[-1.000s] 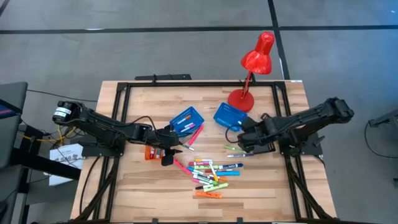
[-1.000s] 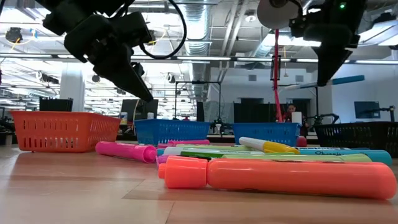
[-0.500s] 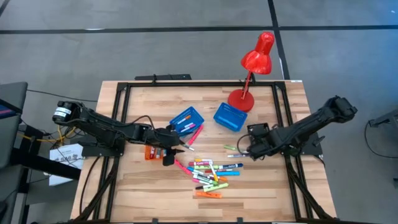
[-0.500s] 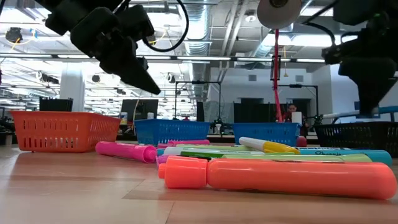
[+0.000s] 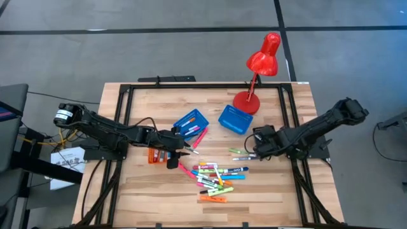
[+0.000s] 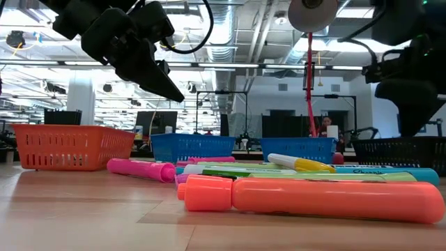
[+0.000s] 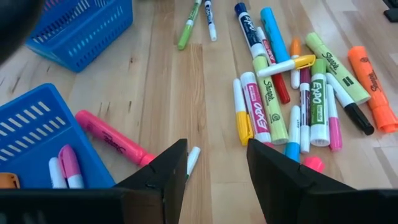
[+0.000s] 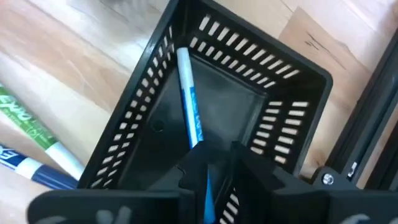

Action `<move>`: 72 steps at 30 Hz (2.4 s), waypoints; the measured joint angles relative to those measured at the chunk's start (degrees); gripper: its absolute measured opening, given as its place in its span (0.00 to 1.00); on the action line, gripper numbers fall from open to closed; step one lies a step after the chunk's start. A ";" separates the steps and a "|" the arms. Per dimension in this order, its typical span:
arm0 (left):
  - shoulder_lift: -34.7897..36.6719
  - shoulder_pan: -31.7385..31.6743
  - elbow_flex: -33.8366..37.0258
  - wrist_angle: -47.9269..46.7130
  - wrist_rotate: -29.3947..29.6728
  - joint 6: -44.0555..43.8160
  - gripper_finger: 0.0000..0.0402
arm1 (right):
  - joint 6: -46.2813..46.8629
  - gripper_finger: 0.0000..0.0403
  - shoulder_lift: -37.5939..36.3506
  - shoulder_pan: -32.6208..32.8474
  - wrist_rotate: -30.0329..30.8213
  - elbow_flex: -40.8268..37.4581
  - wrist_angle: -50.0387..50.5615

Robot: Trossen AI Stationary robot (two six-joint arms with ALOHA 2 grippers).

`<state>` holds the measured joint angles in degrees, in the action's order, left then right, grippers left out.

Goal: Pick & Place Markers
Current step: Put the small light green marker pen into the black bin

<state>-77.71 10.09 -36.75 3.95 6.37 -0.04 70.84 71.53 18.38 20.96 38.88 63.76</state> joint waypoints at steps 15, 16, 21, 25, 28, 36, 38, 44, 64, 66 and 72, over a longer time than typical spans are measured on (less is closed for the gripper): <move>0.00 0.00 0.00 0.50 0.00 0.01 0.41 | -22.92 0.16 0.05 -1.76 1.47 9.63 -16.34; 0.00 0.00 0.00 0.55 0.00 0.00 0.41 | -26.76 0.16 0.31 -1.76 1.34 9.63 -19.33; 0.00 0.00 0.00 0.66 0.00 -0.14 0.41 | -36.74 0.16 2.28 -3.21 -10.89 9.71 -25.27; 0.00 0.00 0.00 1.12 0.00 -0.38 0.41 | -36.99 0.16 5.69 -5.03 -15.12 9.63 -23.53; 0.00 0.00 -0.02 2.16 -0.02 -0.55 0.41 | -38.72 0.16 9.85 -6.47 -15.47 9.58 -23.10; 0.00 0.00 -0.02 2.59 -0.02 -0.84 0.41 | -48.46 0.16 20.22 -10.64 -18.54 9.56 -23.98; 0.00 0.00 -0.02 2.58 -0.02 -0.87 0.41 | -48.58 0.16 22.06 -11.62 -20.36 9.59 -24.22; 0.00 0.00 -0.02 2.60 -0.02 -1.30 0.41 | -51.76 0.16 24.04 -14.33 -24.13 9.85 -23.68; 0.00 0.00 -0.01 3.89 -0.02 -5.41 0.41 | -63.54 0.16 20.36 -9.24 -25.54 15.16 -22.73; 0.00 0.00 -0.01 3.98 -0.02 -5.41 0.41 | -64.88 0.16 22.05 -8.91 -25.52 15.16 -23.74; 0.00 0.00 -0.02 4.10 -0.02 -5.39 0.41 | -67.09 0.16 27.66 -9.37 -23.28 15.17 -24.87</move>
<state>-77.71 10.09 -36.77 8.05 6.35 -5.43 3.75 99.19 9.01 -2.31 54.05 38.89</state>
